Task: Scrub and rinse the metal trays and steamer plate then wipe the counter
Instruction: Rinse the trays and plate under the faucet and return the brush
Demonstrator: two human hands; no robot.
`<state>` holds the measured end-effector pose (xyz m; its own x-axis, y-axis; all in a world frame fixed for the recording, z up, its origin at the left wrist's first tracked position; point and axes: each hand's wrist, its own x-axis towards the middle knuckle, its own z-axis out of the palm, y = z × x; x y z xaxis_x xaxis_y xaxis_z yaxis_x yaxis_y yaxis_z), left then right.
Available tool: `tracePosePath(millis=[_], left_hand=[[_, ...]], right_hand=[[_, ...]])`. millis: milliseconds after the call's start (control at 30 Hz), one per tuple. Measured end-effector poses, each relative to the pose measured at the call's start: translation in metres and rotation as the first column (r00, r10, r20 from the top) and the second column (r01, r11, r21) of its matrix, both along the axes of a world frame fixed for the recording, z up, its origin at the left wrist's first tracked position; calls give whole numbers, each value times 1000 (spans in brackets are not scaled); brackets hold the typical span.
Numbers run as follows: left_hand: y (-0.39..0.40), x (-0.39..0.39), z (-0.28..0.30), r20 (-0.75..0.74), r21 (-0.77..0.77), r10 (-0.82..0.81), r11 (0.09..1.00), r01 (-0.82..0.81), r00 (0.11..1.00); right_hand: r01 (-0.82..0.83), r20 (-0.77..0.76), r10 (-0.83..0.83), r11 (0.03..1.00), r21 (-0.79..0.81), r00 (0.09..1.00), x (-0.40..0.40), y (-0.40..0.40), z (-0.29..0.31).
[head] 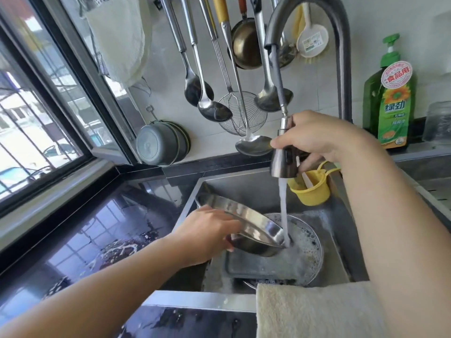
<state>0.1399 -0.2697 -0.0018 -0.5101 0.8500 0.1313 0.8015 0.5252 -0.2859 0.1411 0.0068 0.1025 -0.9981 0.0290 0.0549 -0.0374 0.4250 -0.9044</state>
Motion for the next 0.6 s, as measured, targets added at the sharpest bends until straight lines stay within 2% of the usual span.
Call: tracePosePath(millis=[133,333,600], left_hand=[[-22,-15,-11,-94,43,-11,999,15,996],[-35,-40,-22,-206,-41,-161,987,156,965],[-33,-46,-30,-65,-146,-136,981,126,989]], right_hand=[[-138,-18,137,970,-200,990,1,-25,0],[-91,-107,53,913,-398,993,-17,-55,-12],[-61,-146,-14,868,-492,989,-31,-61,-22]])
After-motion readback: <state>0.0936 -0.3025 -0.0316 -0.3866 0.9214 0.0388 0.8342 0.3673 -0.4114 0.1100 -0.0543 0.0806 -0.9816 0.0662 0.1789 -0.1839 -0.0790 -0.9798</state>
